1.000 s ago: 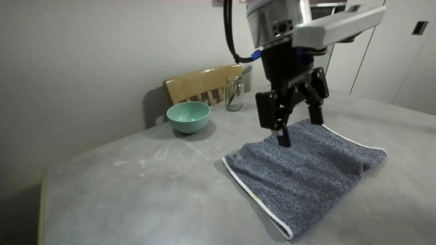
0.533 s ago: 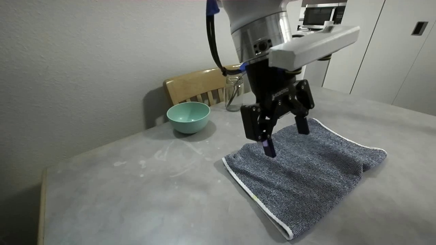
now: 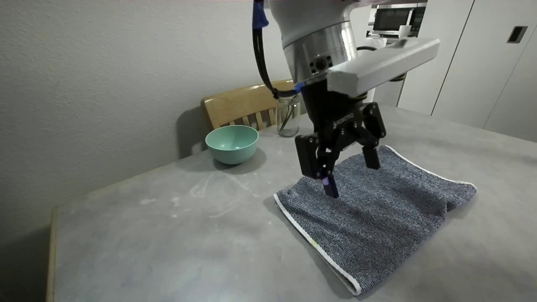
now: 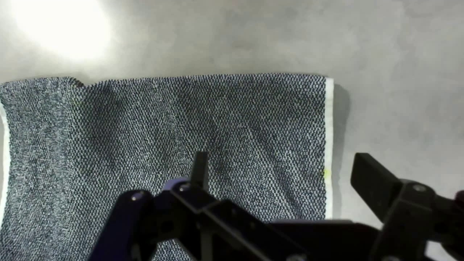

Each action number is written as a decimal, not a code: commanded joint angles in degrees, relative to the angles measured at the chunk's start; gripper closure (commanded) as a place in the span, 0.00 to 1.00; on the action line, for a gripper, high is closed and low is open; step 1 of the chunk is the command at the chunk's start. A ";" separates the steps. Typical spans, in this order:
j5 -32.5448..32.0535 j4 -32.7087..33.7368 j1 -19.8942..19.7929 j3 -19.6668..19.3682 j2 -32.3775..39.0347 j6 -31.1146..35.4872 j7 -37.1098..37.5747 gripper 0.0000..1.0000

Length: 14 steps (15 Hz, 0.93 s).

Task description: Fold the towel once

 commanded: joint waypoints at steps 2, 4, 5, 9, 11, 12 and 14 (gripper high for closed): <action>-0.36 3.97 1.32 -1.32 4.96 0.20 -0.03 0.00; -0.38 5.79 1.58 -1.43 7.19 -0.01 -0.47 0.00; -0.42 6.99 1.72 -1.38 8.45 -0.21 -0.92 0.00; -0.35 12.37 2.75 -1.53 14.14 -0.30 -1.36 0.00; -0.30 14.64 3.42 -1.70 16.19 -1.11 -0.88 0.00; -0.54 15.58 3.88 -1.93 17.00 -1.64 -0.50 0.00; -1.24 17.03 4.96 -2.62 17.98 -2.91 0.51 0.00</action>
